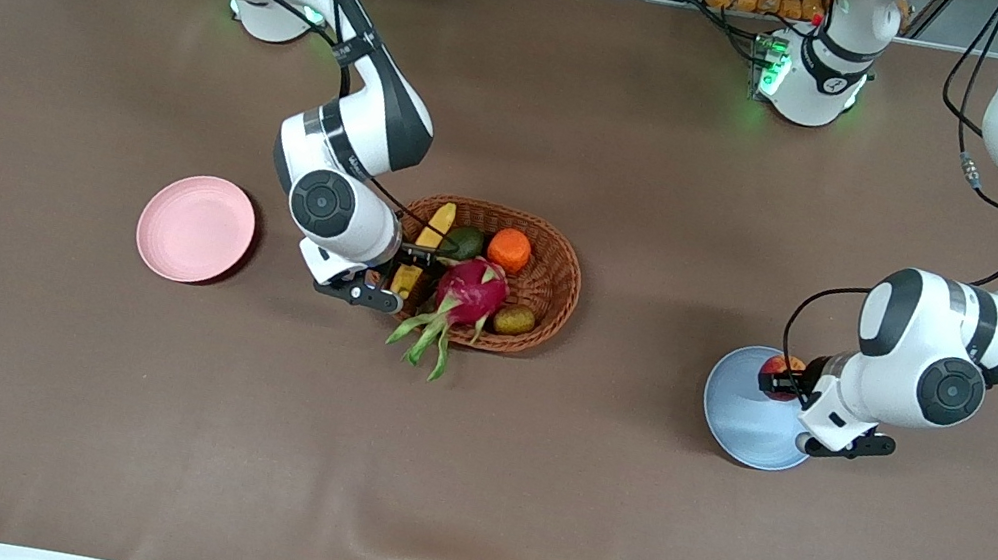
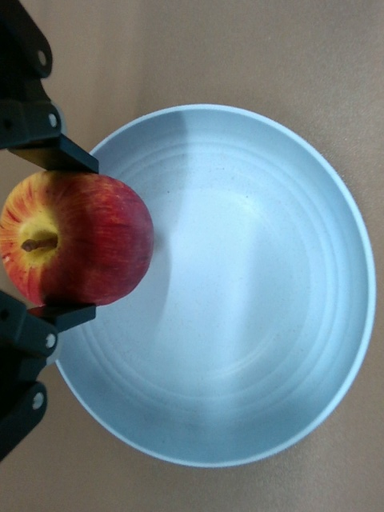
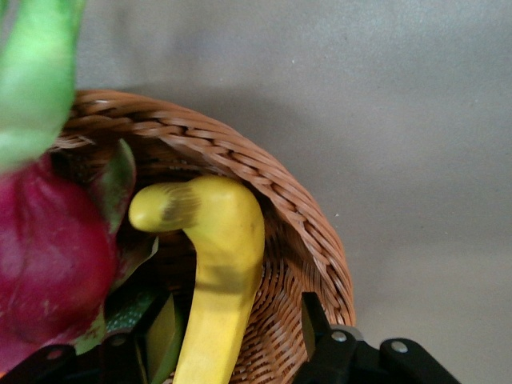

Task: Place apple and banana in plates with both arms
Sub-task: 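Lower the apple onto the blue plate while the right gripper grasps the banana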

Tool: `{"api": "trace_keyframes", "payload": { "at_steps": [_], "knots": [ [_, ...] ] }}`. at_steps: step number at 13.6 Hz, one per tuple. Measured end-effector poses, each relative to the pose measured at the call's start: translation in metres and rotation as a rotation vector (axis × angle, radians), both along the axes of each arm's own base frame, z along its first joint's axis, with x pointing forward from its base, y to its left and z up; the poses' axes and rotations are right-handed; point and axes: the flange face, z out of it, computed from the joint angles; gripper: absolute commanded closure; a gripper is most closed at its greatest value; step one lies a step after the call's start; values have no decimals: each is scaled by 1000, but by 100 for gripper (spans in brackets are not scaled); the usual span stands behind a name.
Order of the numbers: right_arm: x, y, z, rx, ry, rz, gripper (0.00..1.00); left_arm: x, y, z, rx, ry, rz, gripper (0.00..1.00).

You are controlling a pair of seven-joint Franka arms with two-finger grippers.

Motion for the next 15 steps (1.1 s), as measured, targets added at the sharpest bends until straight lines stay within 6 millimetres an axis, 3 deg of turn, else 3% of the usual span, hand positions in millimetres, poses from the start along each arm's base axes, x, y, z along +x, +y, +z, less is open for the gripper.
{"api": "trace_keyframes", "payload": {
  "at_steps": [3,4,6,7,8,12,15],
  "knots": [
    [-2,2,-16,-14,14,-36,39,1,0,-7,-4,5,2,83],
    [-3,2,-20,-17,16,-42,45,2,0,-8,-5,6,2,77],
    [-2,2,-22,-17,14,-47,75,4,0,-9,-6,4,3,66],
    [-2,3,-22,-14,12,-49,92,4,0,-10,-7,5,4,46],
    [-2,4,-22,-11,13,-51,100,4,0,-11,-7,6,4,4],
    [0,3,-15,-15,29,-56,100,8,0,-7,-9,-4,4,0],
    [15,-2,13,-29,89,-63,100,17,0,20,-6,-50,6,0]
  ]
}}
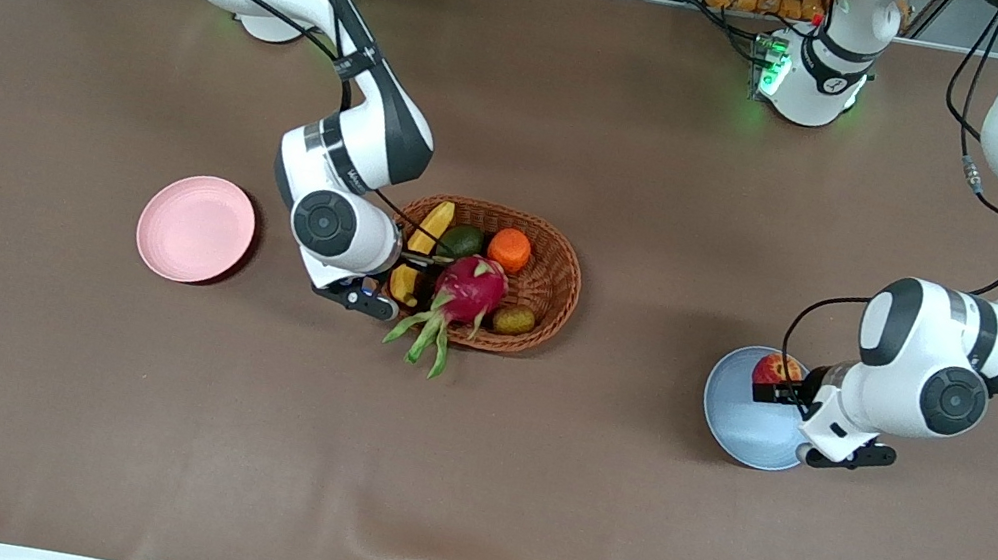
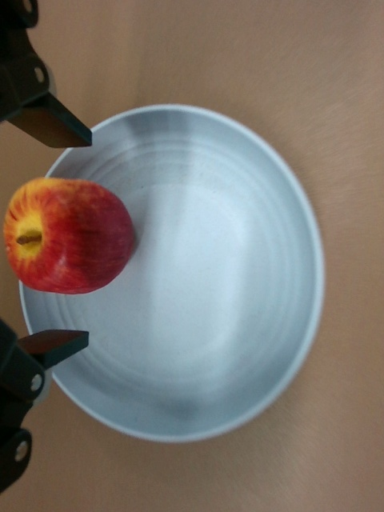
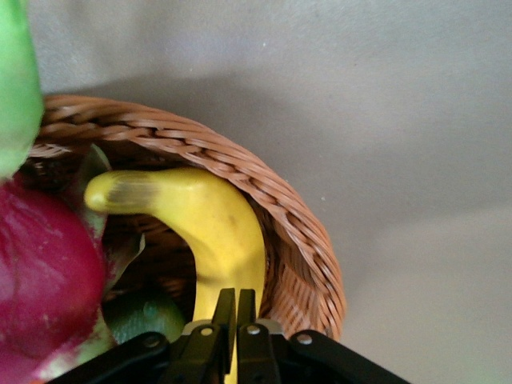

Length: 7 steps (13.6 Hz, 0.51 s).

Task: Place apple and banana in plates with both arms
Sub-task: 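Lower the apple onto the blue plate while the right gripper grasps the banana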

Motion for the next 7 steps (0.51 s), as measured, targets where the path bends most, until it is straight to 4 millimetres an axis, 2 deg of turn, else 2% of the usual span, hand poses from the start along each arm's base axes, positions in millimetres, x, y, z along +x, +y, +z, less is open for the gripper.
{"api": "trace_keyframes", "payload": {
  "at_steps": [1,2,3,5,6,7],
  "knots": [
    [5,0,11,12,8,-11,100,1,-1,16,4,-11,-3,0],
    [8,1,15,22,8,-17,39,1,-5,33,6,-22,-10,0],
    [7,2,15,25,11,-19,23,0,-9,55,11,-35,-19,0],
    [4,3,3,21,12,-23,20,-3,-13,105,28,-64,-28,0],
    [-1,3,-8,19,7,-26,14,-6,-14,137,40,-86,-30,0],
    [-5,2,-20,17,2,-29,14,-10,-13,167,52,-106,-29,0]
  ]
}}
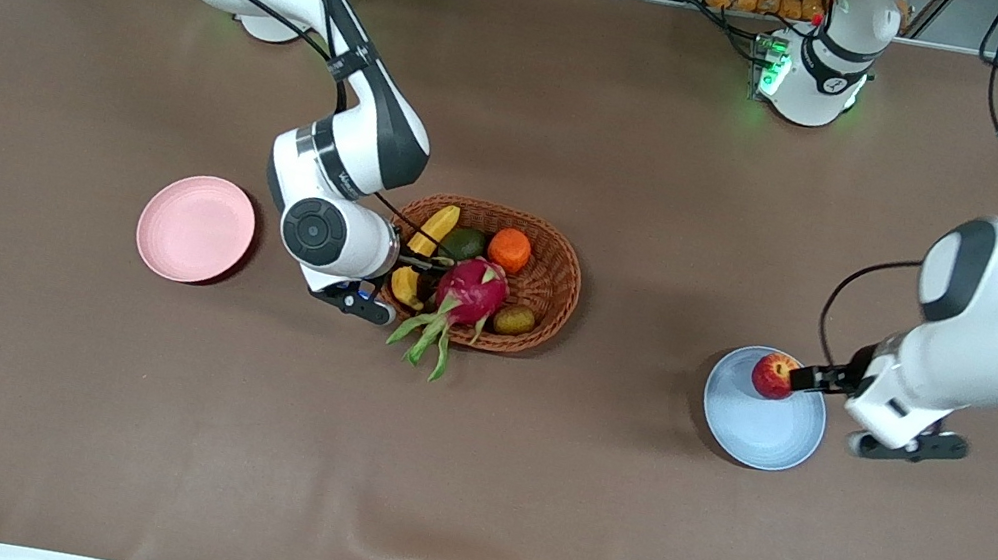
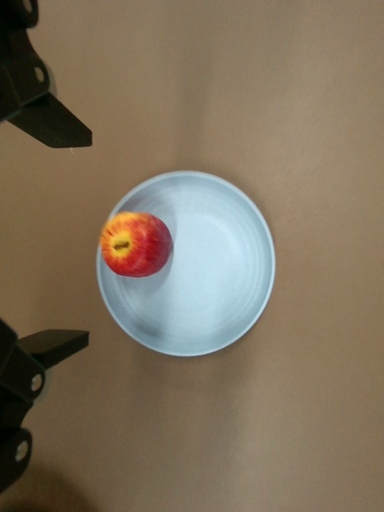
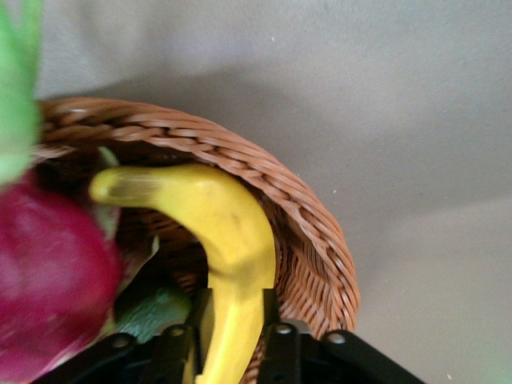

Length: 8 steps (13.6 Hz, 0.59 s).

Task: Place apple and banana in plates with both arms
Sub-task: 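Lower the apple onto the blue plate while the right gripper grasps the banana, then lift the banana with the right gripper while the left gripper withdraws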

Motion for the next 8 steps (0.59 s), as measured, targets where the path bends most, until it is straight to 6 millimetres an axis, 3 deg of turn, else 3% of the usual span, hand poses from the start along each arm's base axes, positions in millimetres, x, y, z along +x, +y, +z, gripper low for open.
{"api": "trace_keyframes", "payload": {
  "at_steps": [2,3,4,6,7,8],
  "knots": [
    [-6,1,-15,-2,-12,-9,14,-11,2,58,23,-24,6,0],
    [-7,4,-17,-2,-18,-15,9,-17,3,86,33,-27,9,0],
    [-8,6,-17,-2,-22,-20,11,-22,5,109,39,-27,8,0],
    [-11,10,-23,0,-37,-25,44,-28,9,140,46,-13,4,0],
    [-13,12,-28,4,-51,-26,66,-30,10,146,48,-3,2,0],
    [-16,13,-35,7,-62,-28,94,-30,12,148,49,5,3,0]
  ]
}}
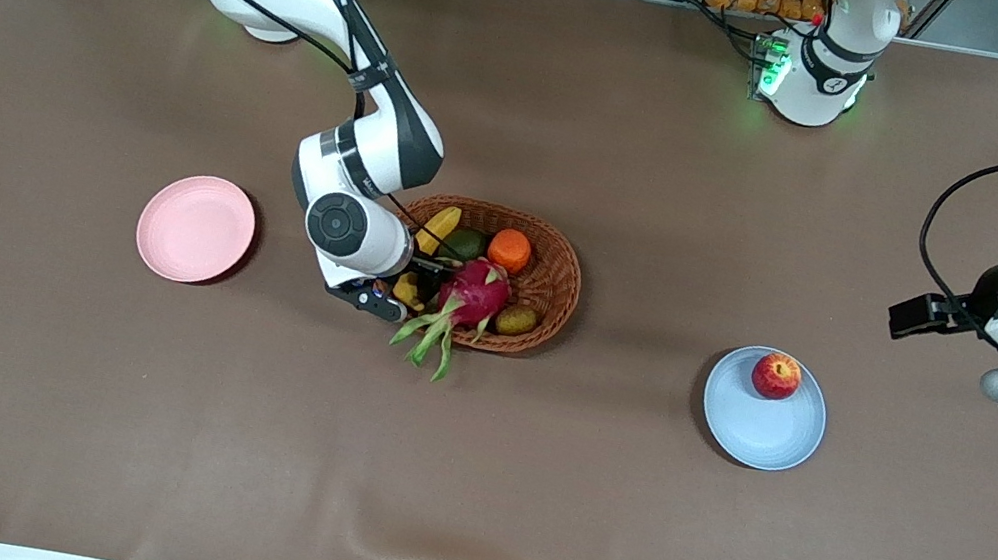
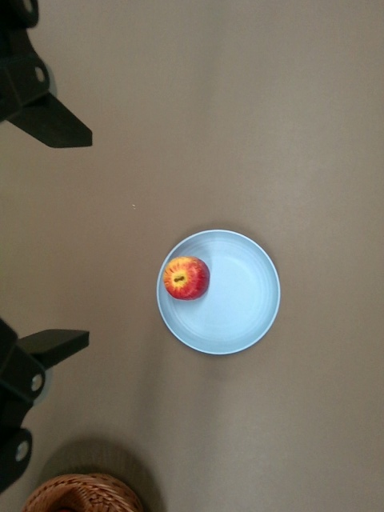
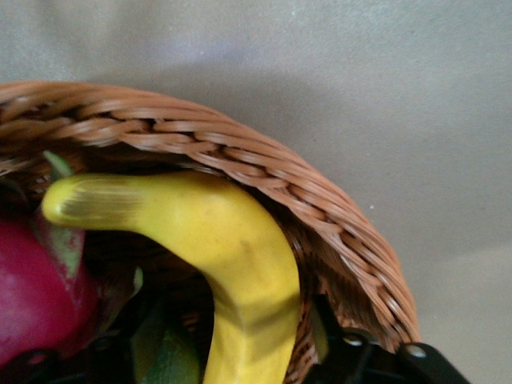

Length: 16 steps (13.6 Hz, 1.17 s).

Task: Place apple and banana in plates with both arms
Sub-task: 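Lift the banana with the right gripper while the left gripper withdraws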

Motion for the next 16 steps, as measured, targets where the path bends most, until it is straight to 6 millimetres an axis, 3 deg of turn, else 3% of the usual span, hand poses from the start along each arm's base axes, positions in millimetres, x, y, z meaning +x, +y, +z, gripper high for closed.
{"api": "trace_keyframes", "payload": {
  "at_steps": [1,5,7,9,11,13,16],
  "knots": [
    [-2,0,-5,-2,-3,1,100,0,1,0,1,5,1,0],
    [0,-3,-1,-12,22,2,100,-1,0,2,0,6,-1,0],
    [14,-11,26,-33,98,5,100,-3,-2,12,0,-11,-3,0],
    [34,-24,71,-38,151,4,100,-8,-4,23,3,-25,-6,0],
    [46,-38,101,-36,178,8,100,-16,-7,39,8,-49,-8,0],
    [59,-66,108,-9,183,57,100,-25,-9,58,11,-78,-9,0],
    [91,-156,109,25,165,164,100,-38,-11,78,-1,-99,-5,0]
  ]
}}
